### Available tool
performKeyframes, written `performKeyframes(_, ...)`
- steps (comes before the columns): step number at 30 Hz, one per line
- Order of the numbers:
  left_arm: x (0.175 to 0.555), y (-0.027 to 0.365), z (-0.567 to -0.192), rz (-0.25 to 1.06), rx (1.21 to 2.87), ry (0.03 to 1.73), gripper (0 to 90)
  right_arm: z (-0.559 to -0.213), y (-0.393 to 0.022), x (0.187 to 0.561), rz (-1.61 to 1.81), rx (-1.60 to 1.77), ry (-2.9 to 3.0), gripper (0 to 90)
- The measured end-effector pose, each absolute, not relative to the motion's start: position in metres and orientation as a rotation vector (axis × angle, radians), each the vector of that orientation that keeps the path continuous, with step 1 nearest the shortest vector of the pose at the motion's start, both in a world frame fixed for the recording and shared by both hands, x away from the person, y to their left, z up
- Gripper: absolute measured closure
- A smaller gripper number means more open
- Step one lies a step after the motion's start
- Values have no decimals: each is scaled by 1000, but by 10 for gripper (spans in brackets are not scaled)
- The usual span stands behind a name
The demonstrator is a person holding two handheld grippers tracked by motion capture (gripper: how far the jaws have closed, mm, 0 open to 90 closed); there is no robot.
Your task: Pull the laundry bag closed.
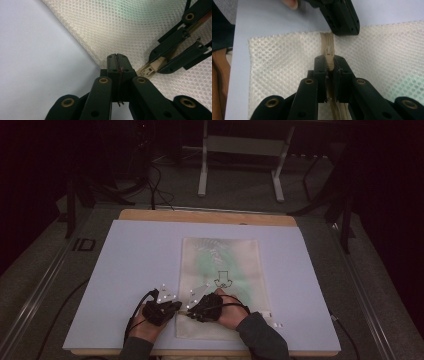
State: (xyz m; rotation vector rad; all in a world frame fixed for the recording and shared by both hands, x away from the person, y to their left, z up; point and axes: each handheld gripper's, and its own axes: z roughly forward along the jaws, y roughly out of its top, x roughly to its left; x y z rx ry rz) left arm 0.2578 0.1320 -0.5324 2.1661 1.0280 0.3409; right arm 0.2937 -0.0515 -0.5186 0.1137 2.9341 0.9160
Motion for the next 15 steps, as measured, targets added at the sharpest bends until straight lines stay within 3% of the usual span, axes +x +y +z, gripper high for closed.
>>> performKeyframes(15,258,132,-532,342,2166,1029,894,-514,-55,289,807,51,2927,825)
